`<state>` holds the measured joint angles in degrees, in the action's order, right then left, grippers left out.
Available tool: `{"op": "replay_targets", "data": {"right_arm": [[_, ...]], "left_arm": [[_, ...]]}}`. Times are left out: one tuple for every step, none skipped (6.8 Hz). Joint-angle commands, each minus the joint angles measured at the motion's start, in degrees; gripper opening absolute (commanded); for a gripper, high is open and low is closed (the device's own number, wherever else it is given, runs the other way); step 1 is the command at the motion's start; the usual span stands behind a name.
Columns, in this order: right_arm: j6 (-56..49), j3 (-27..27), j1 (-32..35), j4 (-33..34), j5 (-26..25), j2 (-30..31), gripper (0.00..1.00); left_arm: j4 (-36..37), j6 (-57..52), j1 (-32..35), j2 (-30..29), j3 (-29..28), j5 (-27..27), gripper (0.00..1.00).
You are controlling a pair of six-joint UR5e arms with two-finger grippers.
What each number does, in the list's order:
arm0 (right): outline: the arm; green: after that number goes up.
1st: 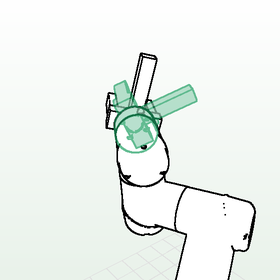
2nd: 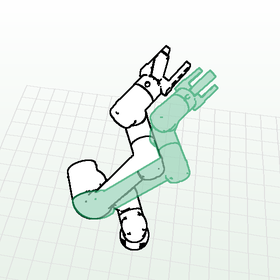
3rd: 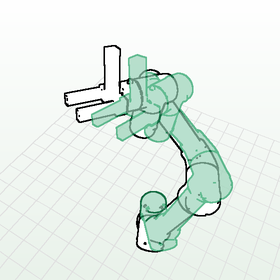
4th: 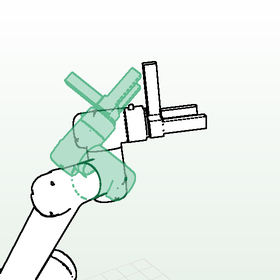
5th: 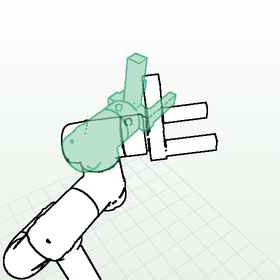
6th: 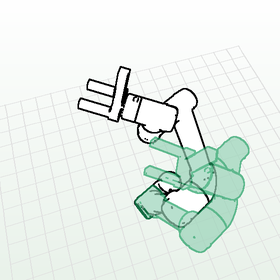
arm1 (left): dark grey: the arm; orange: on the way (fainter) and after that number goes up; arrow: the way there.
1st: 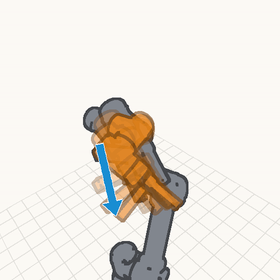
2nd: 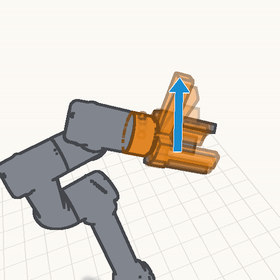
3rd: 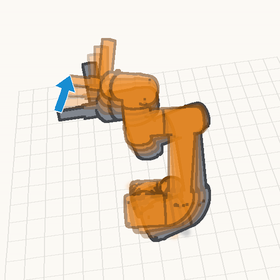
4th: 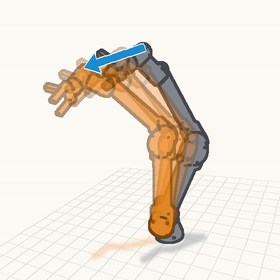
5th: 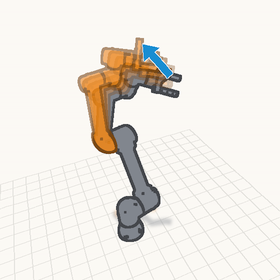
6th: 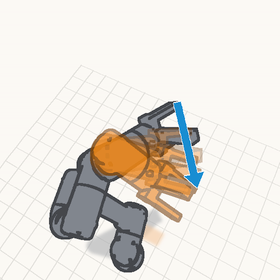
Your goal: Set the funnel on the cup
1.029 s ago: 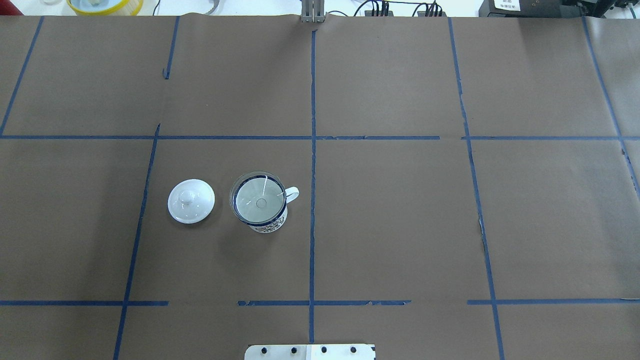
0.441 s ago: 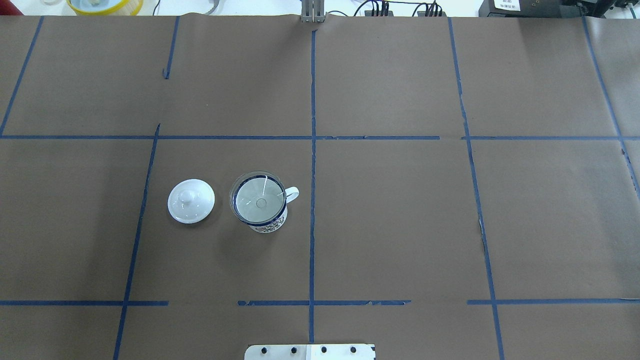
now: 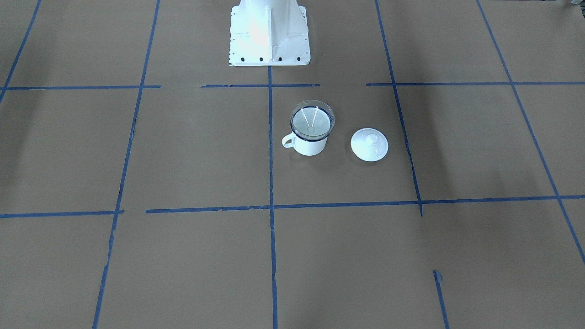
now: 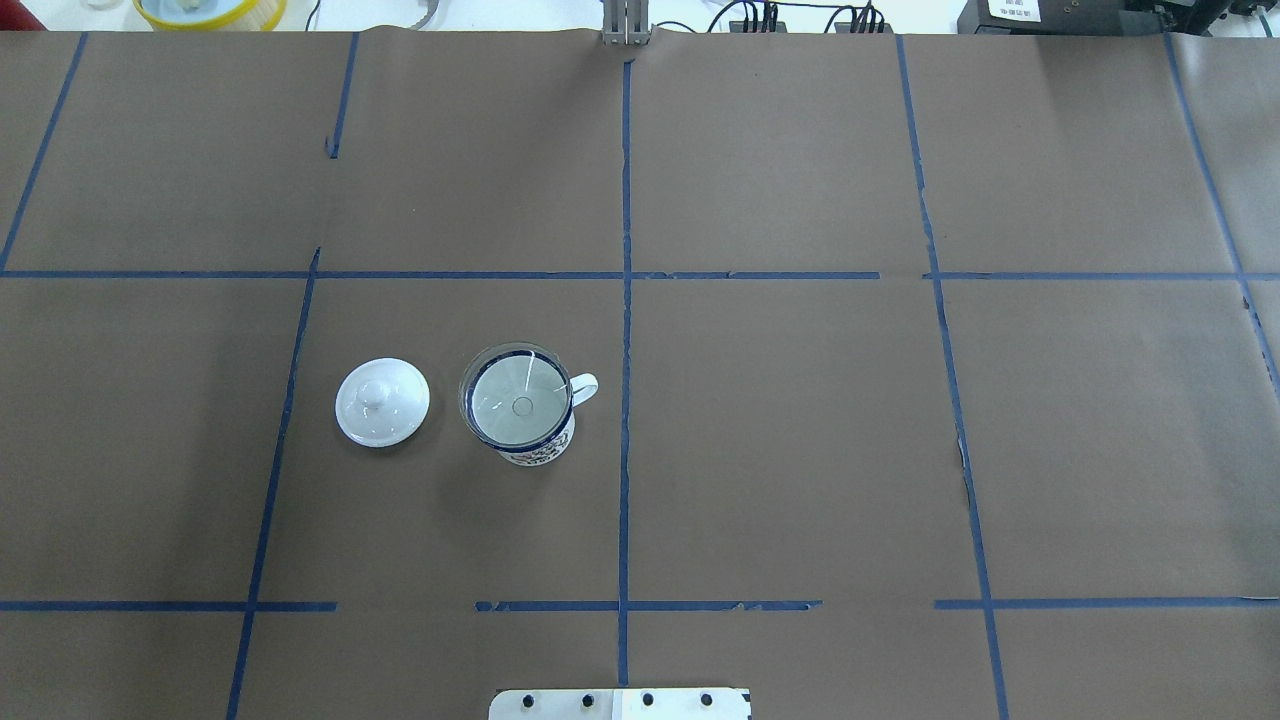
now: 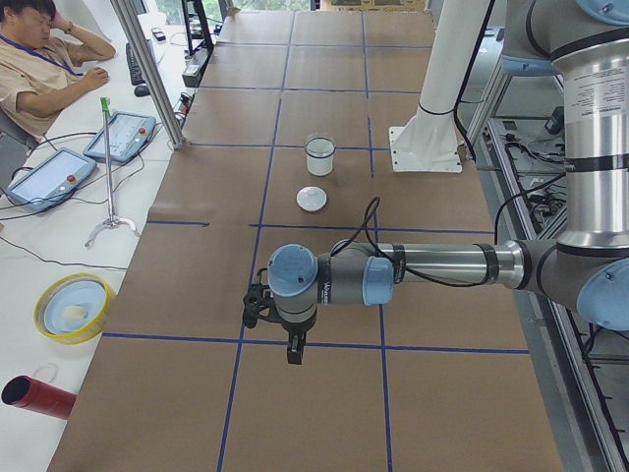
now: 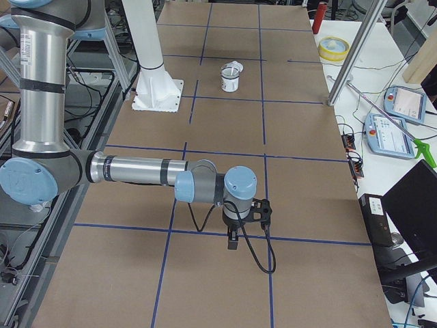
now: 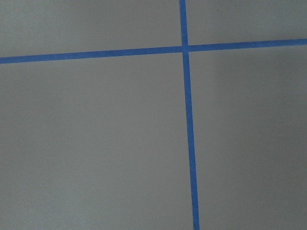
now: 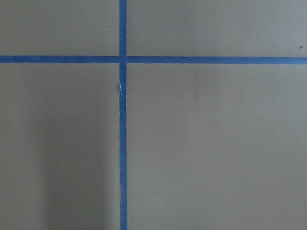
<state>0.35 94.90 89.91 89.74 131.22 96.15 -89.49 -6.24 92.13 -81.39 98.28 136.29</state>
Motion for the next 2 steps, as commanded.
{"op": "replay_targets", "data": {"right_arm": [[0.0, 0.02, 0.0, 0.0, 0.0, 0.0, 1.0], [0.0, 0.02, 0.0, 0.0, 0.0, 0.0, 1.0]], "left_arm": [[0.01, 0.0, -0.02, 0.0, -0.02, 0.11, 1.0], [0.01, 0.0, -0.02, 0.0, -0.02, 0.11, 1.0]]}}
